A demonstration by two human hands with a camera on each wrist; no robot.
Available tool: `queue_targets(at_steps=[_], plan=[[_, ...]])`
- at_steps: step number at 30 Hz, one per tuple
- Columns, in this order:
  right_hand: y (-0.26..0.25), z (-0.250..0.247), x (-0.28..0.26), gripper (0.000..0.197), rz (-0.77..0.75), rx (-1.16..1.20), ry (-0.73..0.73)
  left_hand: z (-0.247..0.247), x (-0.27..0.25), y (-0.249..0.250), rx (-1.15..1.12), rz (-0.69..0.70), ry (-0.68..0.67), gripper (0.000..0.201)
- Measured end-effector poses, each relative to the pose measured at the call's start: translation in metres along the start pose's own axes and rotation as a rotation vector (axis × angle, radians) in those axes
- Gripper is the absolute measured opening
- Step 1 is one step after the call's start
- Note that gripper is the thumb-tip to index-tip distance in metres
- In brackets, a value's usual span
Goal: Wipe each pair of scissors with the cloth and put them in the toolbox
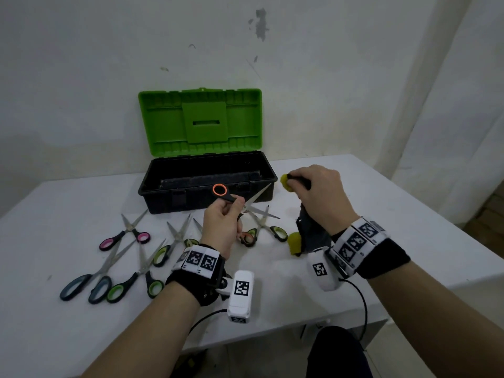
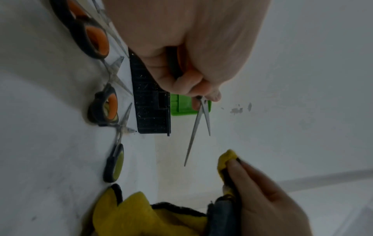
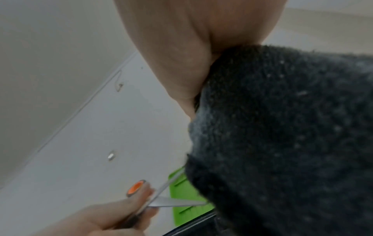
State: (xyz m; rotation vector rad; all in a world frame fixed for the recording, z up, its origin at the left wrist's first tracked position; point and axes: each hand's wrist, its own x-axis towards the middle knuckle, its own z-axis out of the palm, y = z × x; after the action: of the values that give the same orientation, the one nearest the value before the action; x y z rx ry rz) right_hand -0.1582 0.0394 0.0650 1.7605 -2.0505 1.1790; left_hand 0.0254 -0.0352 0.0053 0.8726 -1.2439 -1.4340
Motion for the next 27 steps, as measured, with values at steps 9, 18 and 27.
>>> queue_targets(at_steps=[9, 18, 27], plan=[[-0.021, 0.019, -0.006, 0.022, 0.017, -0.062, -0.133, 0.002, -0.005, 0.003, 0.162, 0.138, -0.067, 0.009], [-0.042, 0.032, -0.019, 0.022, -0.102, -0.022, -0.219, 0.011, -0.006, 0.004, -0.036, -0.026, -0.050, 0.021], [-0.051, 0.027, -0.019, 0.021, -0.115, -0.042, -0.237, 0.011, -0.013, 0.008, 0.013, -0.030, 0.008, 0.034]])
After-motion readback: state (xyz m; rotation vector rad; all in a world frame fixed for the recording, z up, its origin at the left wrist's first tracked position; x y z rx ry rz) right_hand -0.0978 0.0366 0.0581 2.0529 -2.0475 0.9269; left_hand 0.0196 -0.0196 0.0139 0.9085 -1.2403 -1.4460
